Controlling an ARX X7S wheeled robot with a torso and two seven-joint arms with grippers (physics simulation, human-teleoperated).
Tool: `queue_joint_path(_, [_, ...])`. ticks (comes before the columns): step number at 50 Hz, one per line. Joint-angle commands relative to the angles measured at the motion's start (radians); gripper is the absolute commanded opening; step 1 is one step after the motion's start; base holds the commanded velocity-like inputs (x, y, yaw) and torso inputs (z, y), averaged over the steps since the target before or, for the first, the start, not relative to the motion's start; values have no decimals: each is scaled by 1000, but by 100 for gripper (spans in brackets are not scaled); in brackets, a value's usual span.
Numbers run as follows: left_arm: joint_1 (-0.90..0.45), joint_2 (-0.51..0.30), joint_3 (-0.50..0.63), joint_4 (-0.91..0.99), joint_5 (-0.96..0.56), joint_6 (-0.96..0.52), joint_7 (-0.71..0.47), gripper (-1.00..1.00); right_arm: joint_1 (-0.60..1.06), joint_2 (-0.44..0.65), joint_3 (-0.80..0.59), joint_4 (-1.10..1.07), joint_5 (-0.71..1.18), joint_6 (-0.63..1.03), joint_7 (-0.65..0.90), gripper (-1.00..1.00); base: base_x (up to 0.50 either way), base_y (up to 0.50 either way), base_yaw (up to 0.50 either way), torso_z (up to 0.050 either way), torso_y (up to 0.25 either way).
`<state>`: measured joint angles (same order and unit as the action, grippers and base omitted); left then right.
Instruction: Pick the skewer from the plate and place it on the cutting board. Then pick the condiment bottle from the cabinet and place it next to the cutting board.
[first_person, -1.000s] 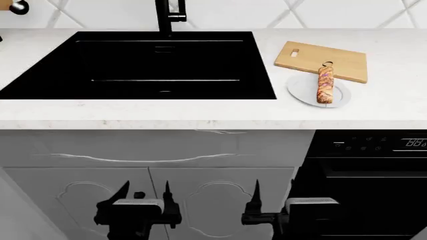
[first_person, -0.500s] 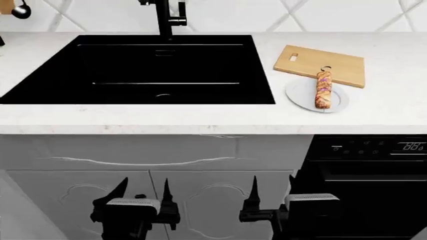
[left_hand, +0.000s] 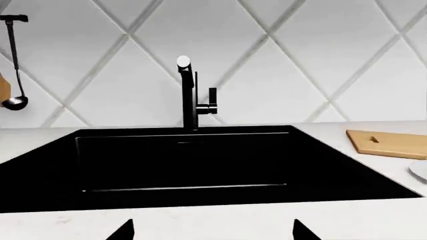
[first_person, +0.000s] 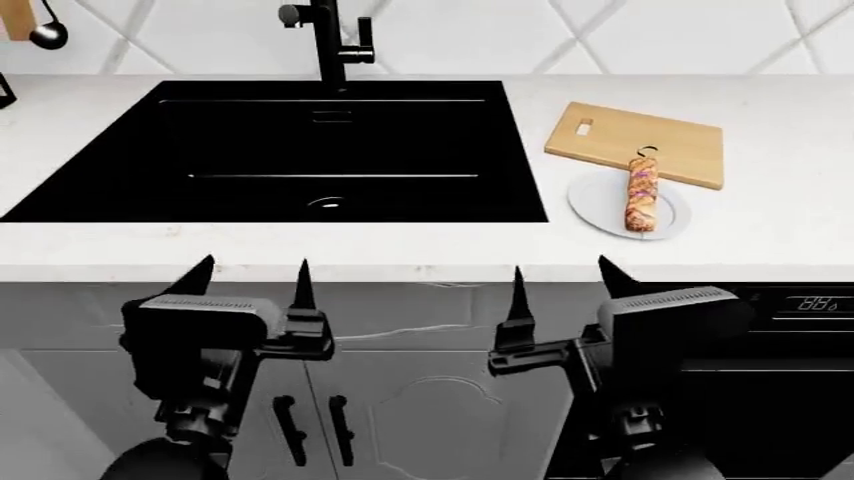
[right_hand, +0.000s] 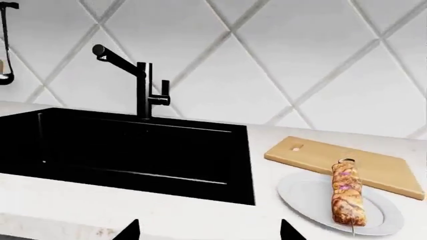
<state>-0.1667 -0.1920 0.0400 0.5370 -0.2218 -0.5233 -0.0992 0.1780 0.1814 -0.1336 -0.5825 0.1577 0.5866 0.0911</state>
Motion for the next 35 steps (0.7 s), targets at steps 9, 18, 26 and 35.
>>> queue_joint_path(9, [-188,-47,-38,95,-84,-282,-22,100,135,29,56,-137,74,224,-3,100,0,-168,0,30,0])
queue_joint_path(18, [-196,-52,-42,113,-97,-303,-29,100,133,31,59,-163,83,242,10,100,0,-500,0,0,0])
queue_joint_path(26, [-200,-55,-44,134,-112,-322,-33,100,129,36,68,-184,92,253,17,100,0,-500,0,0,0])
queue_joint_path(35, [-202,-58,-44,144,-125,-332,-36,100,124,39,82,-184,104,249,19,100,0,-500,0,0,0])
